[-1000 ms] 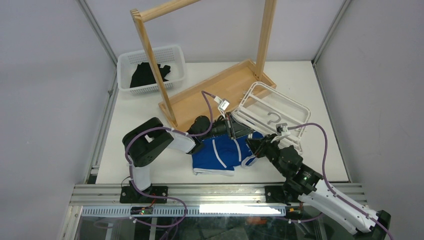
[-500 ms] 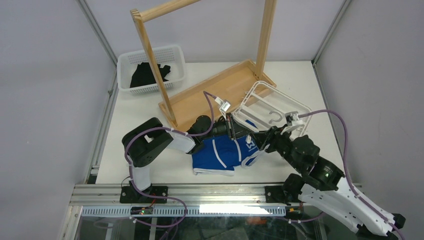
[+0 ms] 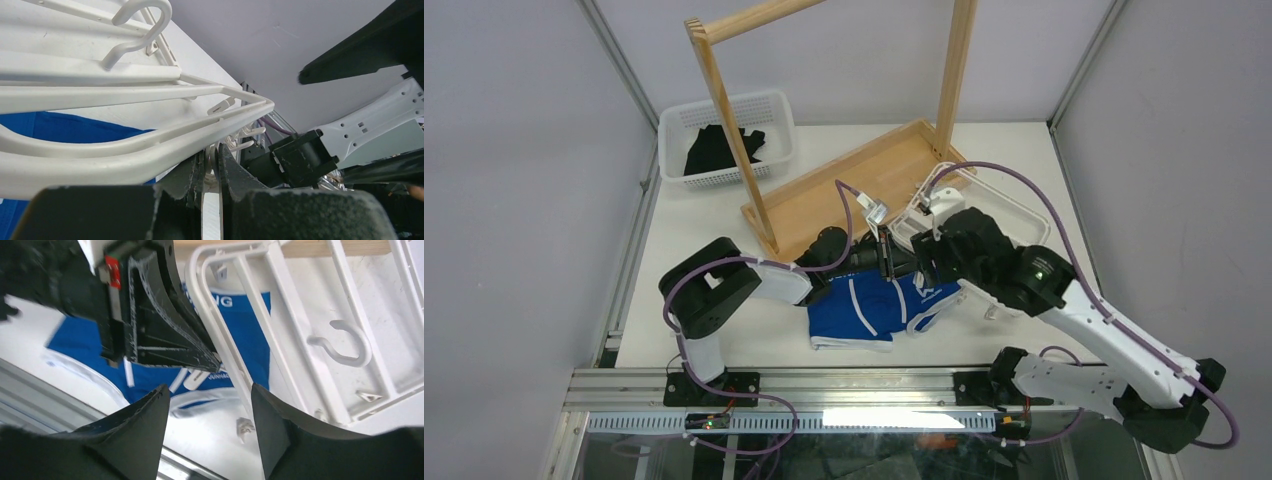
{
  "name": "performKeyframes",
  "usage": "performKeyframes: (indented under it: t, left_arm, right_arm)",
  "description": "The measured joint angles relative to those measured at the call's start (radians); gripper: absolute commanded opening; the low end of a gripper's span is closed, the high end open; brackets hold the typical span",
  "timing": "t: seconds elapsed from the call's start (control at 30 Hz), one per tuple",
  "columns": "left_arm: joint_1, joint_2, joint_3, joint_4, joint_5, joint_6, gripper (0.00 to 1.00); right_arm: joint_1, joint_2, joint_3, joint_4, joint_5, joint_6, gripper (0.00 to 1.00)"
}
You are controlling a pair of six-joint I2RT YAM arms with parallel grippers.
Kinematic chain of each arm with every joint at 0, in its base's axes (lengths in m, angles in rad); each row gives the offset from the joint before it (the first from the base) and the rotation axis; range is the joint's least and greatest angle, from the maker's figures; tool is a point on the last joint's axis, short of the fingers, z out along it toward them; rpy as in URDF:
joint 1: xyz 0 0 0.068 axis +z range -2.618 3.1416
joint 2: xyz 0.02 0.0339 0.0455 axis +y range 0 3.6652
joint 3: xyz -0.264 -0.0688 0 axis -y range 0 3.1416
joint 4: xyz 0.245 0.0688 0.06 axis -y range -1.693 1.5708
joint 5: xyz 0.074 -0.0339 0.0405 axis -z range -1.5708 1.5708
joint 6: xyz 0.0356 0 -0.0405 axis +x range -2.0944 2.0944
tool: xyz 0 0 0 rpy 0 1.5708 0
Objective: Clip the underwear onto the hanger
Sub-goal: Adjust the hanger at the center of the board.
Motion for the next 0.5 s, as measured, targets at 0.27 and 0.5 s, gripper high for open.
performKeyframes:
  t: [0.27,0.5]
  left_arm:
    - [0.0,-0.037,-0.001,-0.066,-0.011,0.042,0.0]
    - [0.0,-0.047,-0.003,-0.109,-0.013,0.068,0.0]
  right_arm:
    - [-0.006,0.149,0.017,-0.12,0.069,-0.115,0.69]
    - [-0.242,0.196,0.04,-0.102,0.119,-0.111,0.64]
